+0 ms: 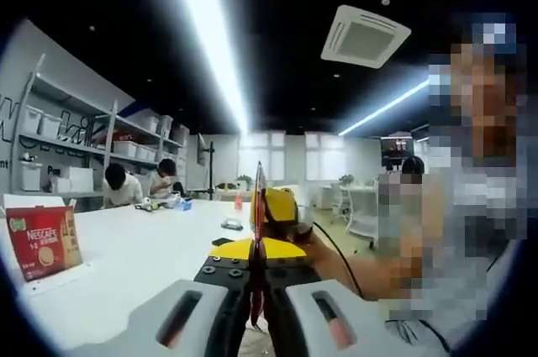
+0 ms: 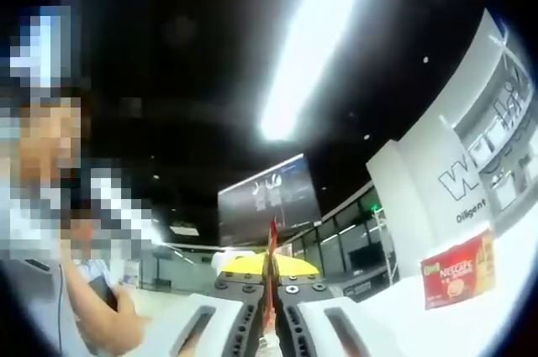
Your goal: Tear open the coffee pouch, take out the coffee, and pour the coffee from the pouch into the cup
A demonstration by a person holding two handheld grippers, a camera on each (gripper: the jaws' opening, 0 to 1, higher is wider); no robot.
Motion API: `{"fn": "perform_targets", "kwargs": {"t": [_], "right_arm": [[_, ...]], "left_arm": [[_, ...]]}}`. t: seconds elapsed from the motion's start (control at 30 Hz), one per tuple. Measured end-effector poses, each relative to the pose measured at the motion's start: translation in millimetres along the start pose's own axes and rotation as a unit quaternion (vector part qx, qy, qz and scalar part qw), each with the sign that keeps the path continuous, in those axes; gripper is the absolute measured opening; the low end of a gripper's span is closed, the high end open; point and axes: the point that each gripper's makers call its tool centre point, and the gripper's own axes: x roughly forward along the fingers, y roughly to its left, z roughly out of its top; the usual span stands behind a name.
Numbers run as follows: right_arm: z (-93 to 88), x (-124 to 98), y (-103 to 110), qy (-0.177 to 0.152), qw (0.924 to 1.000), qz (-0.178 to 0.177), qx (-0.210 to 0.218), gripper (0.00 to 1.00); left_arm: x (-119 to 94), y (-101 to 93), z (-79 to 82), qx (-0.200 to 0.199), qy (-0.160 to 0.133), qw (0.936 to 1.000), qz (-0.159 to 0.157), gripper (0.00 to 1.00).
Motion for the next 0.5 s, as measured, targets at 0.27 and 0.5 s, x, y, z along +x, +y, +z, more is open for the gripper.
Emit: {"fn": "perform_targets", "kwargs": {"t": [0.27,0.5], "right_arm": [[1.7,0.2,-1.8,-0.001,0.9998,-0.01,-0.016,0.09],[-1.9,2.1,-0.7,0.0,0.9999,-0.01,-0.013,0.09]], "left_arm": [[-0.4,1.8,4.9,0.002,-0.001,1.0,0.008,0.05],[0.9,1.6,7.7,0.005,-0.008,0.9999,0.008,0.05]]}}
